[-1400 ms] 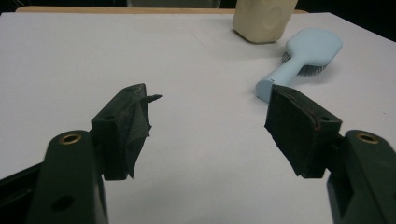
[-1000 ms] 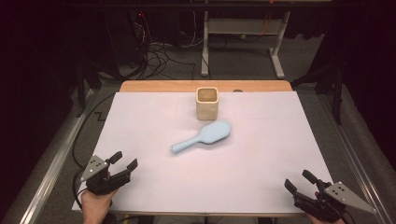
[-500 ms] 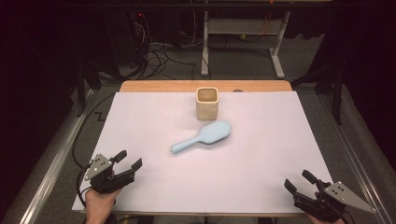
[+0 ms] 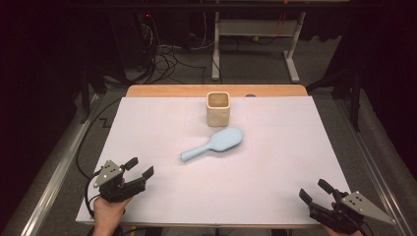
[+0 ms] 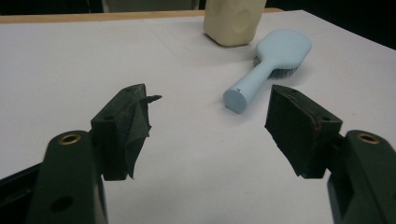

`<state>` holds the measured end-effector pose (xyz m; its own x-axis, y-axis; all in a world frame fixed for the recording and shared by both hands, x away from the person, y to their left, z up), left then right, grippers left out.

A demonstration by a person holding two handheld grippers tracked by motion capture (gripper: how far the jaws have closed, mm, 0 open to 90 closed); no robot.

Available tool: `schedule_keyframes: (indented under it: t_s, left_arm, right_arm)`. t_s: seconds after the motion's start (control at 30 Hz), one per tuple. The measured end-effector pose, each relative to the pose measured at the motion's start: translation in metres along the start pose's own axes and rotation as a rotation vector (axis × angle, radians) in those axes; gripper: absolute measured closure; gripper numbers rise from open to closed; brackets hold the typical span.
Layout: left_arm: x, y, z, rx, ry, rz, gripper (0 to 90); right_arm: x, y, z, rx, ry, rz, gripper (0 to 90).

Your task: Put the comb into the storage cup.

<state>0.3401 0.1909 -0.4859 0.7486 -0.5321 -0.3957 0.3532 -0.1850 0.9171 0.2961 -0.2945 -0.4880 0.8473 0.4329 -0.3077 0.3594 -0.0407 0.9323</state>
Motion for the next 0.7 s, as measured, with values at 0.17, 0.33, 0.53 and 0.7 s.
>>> schedule_keyframes:
  t_s: [0.17,0.33,0.53,0.7]
  left_arm:
    - [0.003,0.002,0.004,0.01,-0.009,-0.002,31.2]
    - [0.007,0.003,0.008,0.022,-0.017,-0.012,31.1]
    - [0.012,0.009,0.016,0.032,-0.036,-0.002,31.2]
    - [0.016,0.011,0.02,0.033,-0.051,-0.005,31.6]
  right_arm:
    - [0.0,0.0,0.0,0.0,0.002,0.004,24.5]
    - [0.0,0.0,-0.001,0.0,0.006,0.002,24.5]
    - [0.003,0.001,-0.002,-0.005,0.014,0.0,24.5]
    - [0.002,0.001,-0.001,0.001,0.012,0.002,24.4]
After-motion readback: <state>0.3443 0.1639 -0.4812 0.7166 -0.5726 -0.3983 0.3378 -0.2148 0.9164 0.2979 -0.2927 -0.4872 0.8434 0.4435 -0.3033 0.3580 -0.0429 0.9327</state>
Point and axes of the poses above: each handheld gripper's, and its own axes: x roughly forward along the jaws, y roughly out of its top, z roughly to its right, the point moved 10 cm from there along x, roughly forward along the jaws, and after that the axes turned 6 degrees about x, right-handed, at the moved point
